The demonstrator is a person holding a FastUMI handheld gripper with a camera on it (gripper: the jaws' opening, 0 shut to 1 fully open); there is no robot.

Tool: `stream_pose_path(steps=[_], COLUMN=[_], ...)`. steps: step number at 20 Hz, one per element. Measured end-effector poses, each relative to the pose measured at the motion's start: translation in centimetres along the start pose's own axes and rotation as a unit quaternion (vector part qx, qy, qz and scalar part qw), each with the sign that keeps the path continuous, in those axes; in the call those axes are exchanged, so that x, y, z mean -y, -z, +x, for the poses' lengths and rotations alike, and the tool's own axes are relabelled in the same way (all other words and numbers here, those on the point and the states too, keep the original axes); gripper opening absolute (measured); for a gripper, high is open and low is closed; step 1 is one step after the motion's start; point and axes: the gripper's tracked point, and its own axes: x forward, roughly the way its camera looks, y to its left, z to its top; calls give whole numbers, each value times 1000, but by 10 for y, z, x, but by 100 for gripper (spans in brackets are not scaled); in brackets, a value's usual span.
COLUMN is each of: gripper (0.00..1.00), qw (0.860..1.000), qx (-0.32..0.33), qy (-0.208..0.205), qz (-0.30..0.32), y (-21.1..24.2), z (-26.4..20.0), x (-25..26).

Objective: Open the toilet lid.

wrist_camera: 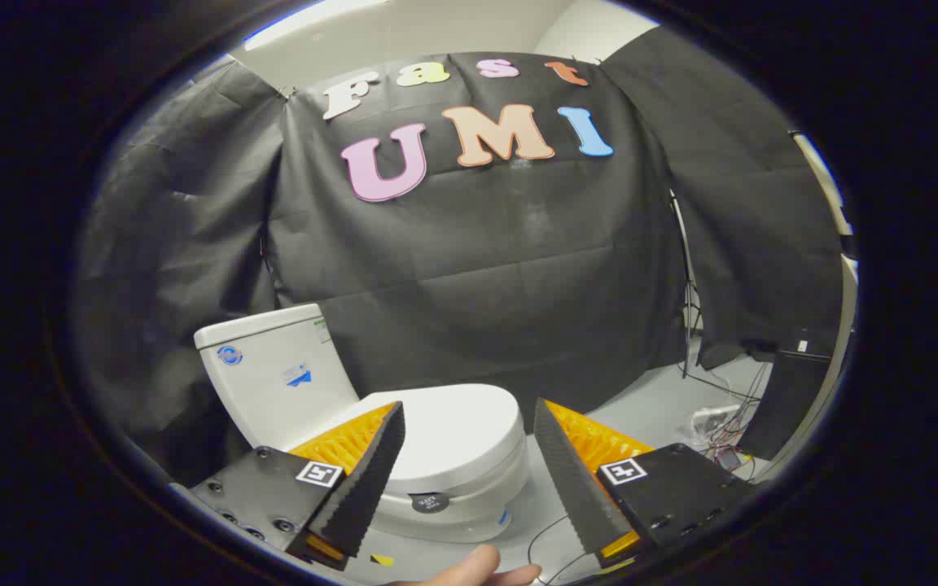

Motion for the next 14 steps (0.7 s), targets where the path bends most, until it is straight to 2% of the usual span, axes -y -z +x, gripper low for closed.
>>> stream_pose_path(steps=[9, 14], gripper=[99, 99], qw=[1000, 1000], qx=[-5, -11], qy=[-9, -2], qz=[2, -13], y=[8, 22], z=[4, 6], x=[-11, -14])
